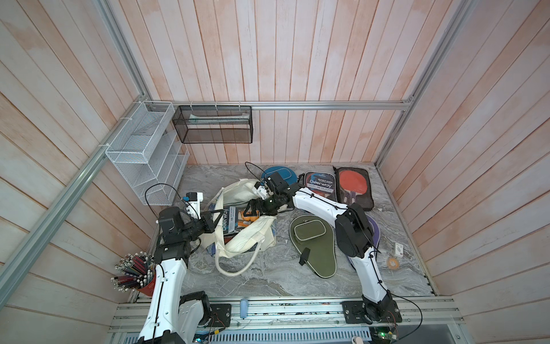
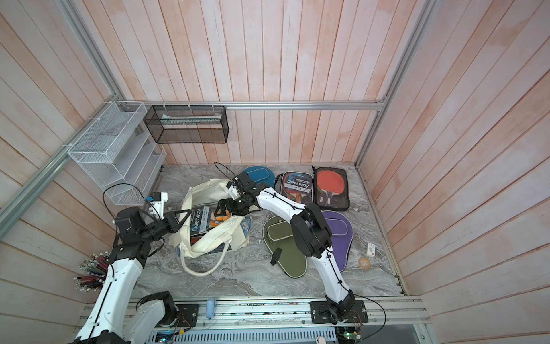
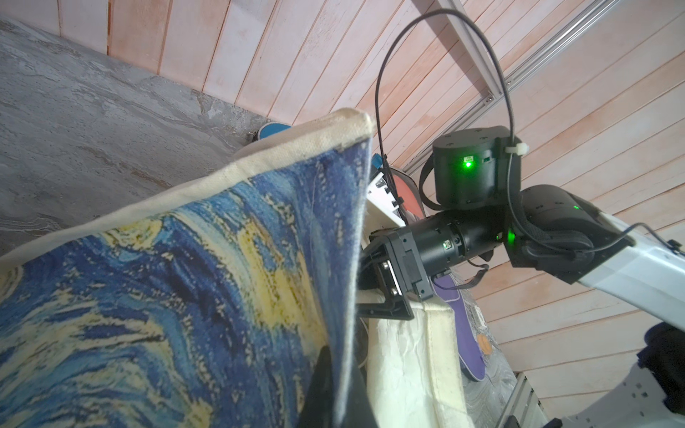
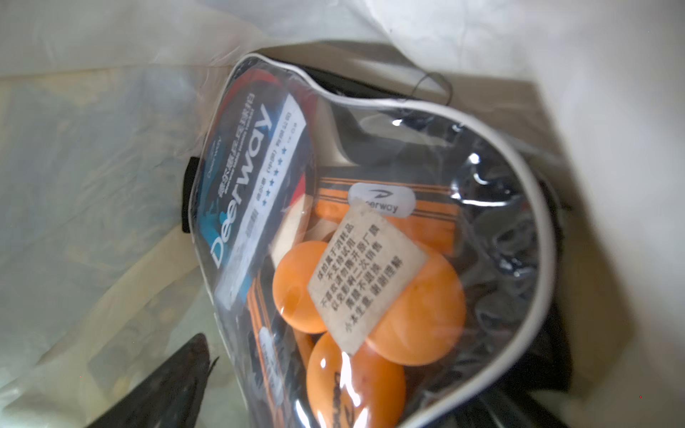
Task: Remove the ping pong set from the canvas bag
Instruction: Pick up the ping pong set from the canvas bag.
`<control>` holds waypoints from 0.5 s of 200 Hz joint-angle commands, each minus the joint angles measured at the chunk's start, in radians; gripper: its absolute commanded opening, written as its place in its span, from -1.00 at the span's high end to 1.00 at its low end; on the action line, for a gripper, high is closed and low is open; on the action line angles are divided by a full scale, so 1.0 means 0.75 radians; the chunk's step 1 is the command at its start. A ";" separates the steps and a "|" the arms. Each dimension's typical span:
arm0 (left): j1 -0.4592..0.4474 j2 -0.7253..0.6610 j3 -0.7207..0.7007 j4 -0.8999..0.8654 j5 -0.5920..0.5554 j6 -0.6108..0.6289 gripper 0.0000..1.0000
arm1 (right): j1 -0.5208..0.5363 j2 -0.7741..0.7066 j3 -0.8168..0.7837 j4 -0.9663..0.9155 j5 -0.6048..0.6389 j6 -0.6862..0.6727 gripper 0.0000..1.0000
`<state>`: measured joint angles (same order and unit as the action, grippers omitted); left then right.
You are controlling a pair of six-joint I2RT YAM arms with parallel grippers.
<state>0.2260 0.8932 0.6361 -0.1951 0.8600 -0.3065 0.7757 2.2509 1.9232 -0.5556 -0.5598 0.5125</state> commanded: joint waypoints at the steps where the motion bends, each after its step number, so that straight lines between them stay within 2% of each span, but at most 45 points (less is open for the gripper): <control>1: -0.003 0.004 0.045 0.033 0.004 0.036 1.00 | -0.009 0.189 0.039 -0.212 0.304 -0.008 -0.98; 55: -0.003 0.006 0.050 0.031 -0.014 0.056 1.00 | -0.004 0.257 0.079 -0.208 0.206 -0.010 -0.98; 80: -0.003 0.011 0.056 0.036 -0.018 0.059 1.00 | 0.002 0.332 0.227 -0.289 0.153 -0.037 -0.98; 89: -0.003 0.013 0.058 0.041 -0.018 0.056 1.00 | 0.008 0.344 0.261 -0.264 0.089 -0.055 -0.98; 100: -0.003 0.013 0.058 0.049 -0.022 0.056 1.00 | 0.022 0.325 0.248 -0.140 -0.074 -0.068 -0.98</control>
<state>0.2260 0.9005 0.6453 -0.1928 0.8513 -0.2916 0.7837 2.3856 2.1414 -0.6518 -0.5266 0.4946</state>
